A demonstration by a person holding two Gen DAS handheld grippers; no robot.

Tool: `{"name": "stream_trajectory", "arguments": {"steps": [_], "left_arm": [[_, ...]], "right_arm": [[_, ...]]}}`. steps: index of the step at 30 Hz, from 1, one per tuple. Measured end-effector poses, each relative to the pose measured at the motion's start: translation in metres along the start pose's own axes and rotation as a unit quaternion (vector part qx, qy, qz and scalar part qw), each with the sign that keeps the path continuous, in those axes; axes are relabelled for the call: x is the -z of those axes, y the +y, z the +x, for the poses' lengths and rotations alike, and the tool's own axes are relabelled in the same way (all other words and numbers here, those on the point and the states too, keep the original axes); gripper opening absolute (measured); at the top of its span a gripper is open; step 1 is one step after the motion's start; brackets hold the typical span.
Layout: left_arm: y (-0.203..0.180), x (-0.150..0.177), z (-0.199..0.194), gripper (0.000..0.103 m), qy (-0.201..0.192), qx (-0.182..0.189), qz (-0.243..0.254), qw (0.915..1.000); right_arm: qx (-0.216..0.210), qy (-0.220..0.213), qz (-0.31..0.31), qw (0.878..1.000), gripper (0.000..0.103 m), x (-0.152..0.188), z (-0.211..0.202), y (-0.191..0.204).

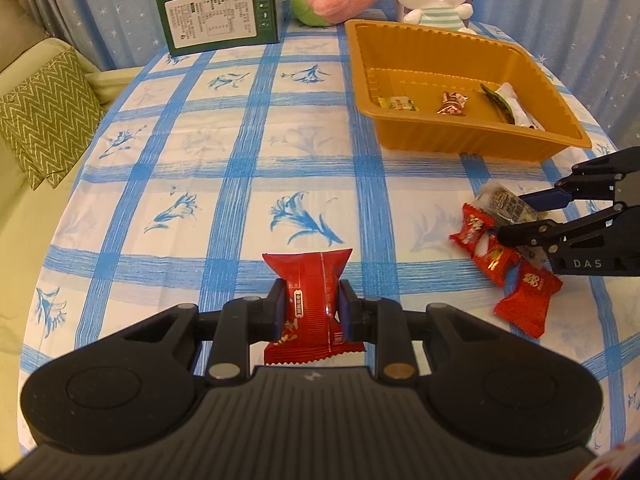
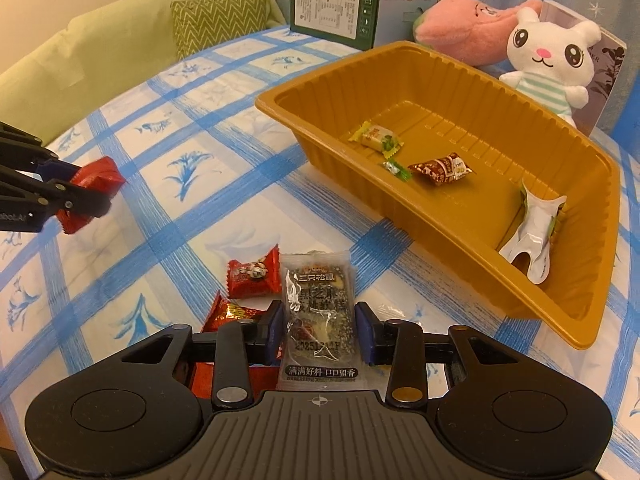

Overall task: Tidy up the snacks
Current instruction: 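Grasp the clear seaweed snack packet with the right gripper while the left holds the red packet, then carry both packets over the orange tray and open the left gripper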

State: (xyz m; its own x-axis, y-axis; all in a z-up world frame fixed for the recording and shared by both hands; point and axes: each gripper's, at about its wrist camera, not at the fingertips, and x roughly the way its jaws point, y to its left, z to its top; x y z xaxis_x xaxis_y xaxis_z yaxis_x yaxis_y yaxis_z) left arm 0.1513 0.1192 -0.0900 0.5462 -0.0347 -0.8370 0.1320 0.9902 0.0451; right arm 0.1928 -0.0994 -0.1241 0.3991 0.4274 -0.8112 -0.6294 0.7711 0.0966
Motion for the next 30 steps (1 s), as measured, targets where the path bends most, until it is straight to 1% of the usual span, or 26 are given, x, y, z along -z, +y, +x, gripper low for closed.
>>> {"name": "stream_trajectory", "arguments": {"steps": [7,14,21,26,30], "left_arm": [[-0.009,-0.012,-0.007,0.024,-0.014,0.012,0.013,0.9997],[-0.025,-0.031,-0.015,0.024,-0.038,0.028,0.034,0.9983],[-0.040,-0.062,-0.017,0.024,-0.062,0.044,0.056,0.9955],[-0.051,-0.085,-0.017,0.024,-0.073,0.054,0.068,0.9935],[-0.060,-0.105,-0.017,0.024,-0.087,0.060,0.082,0.9910]], "right_arm": [[0.000,-0.025,0.031,0.999,0.038,-0.004,-0.026,0.000],[0.009,-0.052,0.092,0.994,0.038,-0.006,-0.059,-0.011],[0.031,-0.074,0.142,0.987,0.038,-0.020,-0.091,-0.029],[0.046,-0.085,0.148,0.984,0.038,-0.035,-0.103,-0.039],[0.050,-0.094,0.155,0.982,0.038,-0.047,-0.105,-0.046]]}}
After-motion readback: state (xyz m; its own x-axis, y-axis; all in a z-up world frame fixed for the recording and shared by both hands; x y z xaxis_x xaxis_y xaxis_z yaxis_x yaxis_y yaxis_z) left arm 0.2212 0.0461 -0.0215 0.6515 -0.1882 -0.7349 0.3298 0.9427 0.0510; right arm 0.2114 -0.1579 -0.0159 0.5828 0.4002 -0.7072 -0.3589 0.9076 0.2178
